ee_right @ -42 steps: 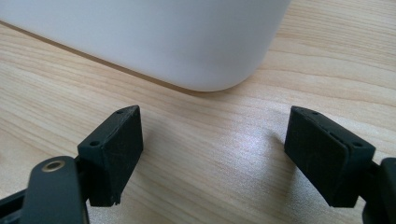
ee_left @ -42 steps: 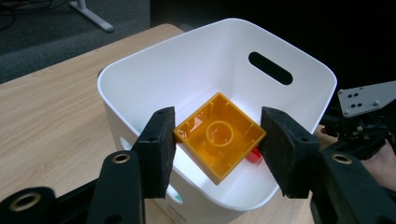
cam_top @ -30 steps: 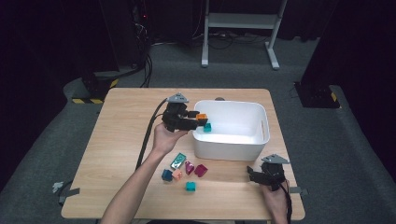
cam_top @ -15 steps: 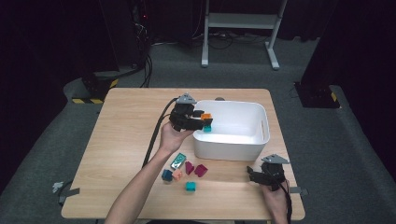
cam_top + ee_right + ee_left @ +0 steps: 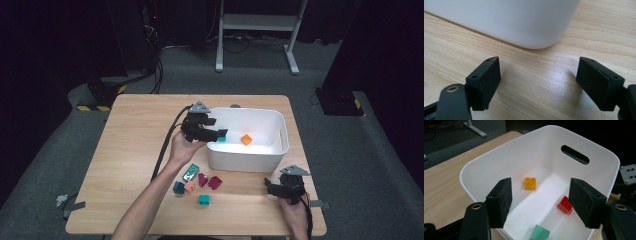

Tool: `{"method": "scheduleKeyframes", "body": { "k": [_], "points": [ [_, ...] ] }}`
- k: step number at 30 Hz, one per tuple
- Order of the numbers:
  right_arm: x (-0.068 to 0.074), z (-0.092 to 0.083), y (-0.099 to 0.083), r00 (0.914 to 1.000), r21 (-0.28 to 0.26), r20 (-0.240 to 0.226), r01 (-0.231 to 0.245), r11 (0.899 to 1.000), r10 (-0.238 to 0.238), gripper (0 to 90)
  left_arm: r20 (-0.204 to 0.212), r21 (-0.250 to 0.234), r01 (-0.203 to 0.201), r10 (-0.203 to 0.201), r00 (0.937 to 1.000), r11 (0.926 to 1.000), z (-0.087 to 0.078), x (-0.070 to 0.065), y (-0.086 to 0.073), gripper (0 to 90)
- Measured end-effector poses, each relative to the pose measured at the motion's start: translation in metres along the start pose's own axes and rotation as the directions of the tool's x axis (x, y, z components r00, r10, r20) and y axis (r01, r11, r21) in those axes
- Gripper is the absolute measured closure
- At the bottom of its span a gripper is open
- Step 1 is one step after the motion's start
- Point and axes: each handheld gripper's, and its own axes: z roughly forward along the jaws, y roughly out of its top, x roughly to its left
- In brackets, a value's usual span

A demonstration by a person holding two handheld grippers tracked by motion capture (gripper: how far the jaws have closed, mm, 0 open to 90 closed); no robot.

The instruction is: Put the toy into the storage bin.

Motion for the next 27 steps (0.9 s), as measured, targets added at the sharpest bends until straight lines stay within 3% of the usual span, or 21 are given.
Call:
{"method": "scheduleKeyframes", "body": {
  "k": [7,14,27],
  "points": [
    [0.0,0.0,0.0,1.0,-0.001,0.0,0.001,1.0,-0.001,19.3,-0.046,-0.013,-0.011,0.011,0.9989,0.9999,-0.018,-0.001,-0.009,32.6],
    [0.0,0.0,0.0,1.0,0.0,0.0,0.0,1.0,0.0,19.3,-0.088,-0.024,0.008,-0.01,0.9961,0.9997,-0.039,0.003,-0.027,31.6],
    [0.0,0.0,0.0,1.0,0.0,0.0,0.0,1.0,0.0,19.3,-0.166,-0.019,0.061,-0.063,0.9841,0.998,-0.069,0.006,-0.077,31.5]
  ]
}}
